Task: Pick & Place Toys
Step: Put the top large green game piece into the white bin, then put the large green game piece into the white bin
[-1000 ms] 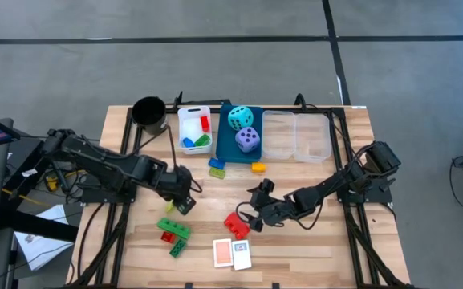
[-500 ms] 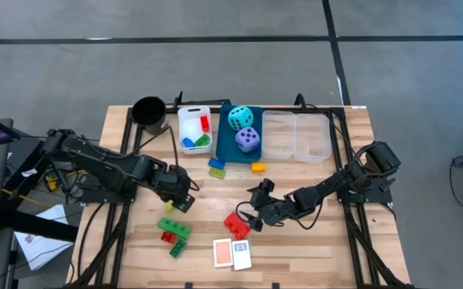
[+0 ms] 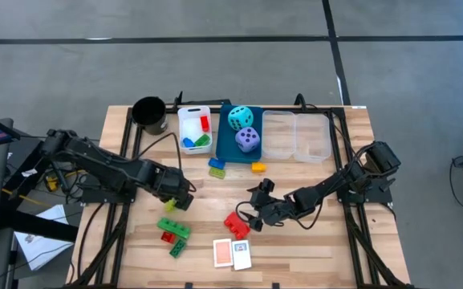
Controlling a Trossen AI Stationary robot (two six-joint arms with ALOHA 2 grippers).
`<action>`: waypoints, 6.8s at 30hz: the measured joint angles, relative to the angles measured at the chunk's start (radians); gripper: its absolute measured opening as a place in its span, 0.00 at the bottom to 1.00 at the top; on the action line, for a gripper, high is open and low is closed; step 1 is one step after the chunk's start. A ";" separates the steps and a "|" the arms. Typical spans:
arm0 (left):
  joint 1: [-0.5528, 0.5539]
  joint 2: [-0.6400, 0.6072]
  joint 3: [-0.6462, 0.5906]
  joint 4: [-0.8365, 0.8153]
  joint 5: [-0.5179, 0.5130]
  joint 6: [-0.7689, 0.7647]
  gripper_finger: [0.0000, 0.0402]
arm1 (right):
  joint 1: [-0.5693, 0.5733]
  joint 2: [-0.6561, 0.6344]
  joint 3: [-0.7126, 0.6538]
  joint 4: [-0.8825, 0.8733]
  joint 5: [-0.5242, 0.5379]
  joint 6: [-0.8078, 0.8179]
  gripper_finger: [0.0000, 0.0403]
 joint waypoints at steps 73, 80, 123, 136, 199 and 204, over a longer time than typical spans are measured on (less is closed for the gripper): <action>0.108 -0.309 -0.255 0.695 -0.296 0.543 0.05 | -0.002 0.000 0.000 0.007 0.000 0.000 0.99; 0.206 -0.370 -0.255 0.779 -0.580 0.898 0.02 | -0.004 0.000 0.000 0.016 0.004 0.000 0.99; 0.582 -0.047 -0.255 0.946 -0.443 1.077 0.43 | -0.007 0.000 0.000 0.031 0.000 -0.008 0.99; 0.459 -0.098 -0.255 0.940 0.078 1.003 0.52 | -0.007 0.000 0.000 0.032 0.000 -0.008 0.99; -0.422 0.085 -0.255 0.579 -0.063 0.831 0.52 | 0.001 0.000 0.000 0.038 0.000 0.026 0.99; -0.426 0.085 -0.256 0.613 -0.063 0.809 0.52 | 0.001 0.000 0.000 0.038 0.000 0.026 0.99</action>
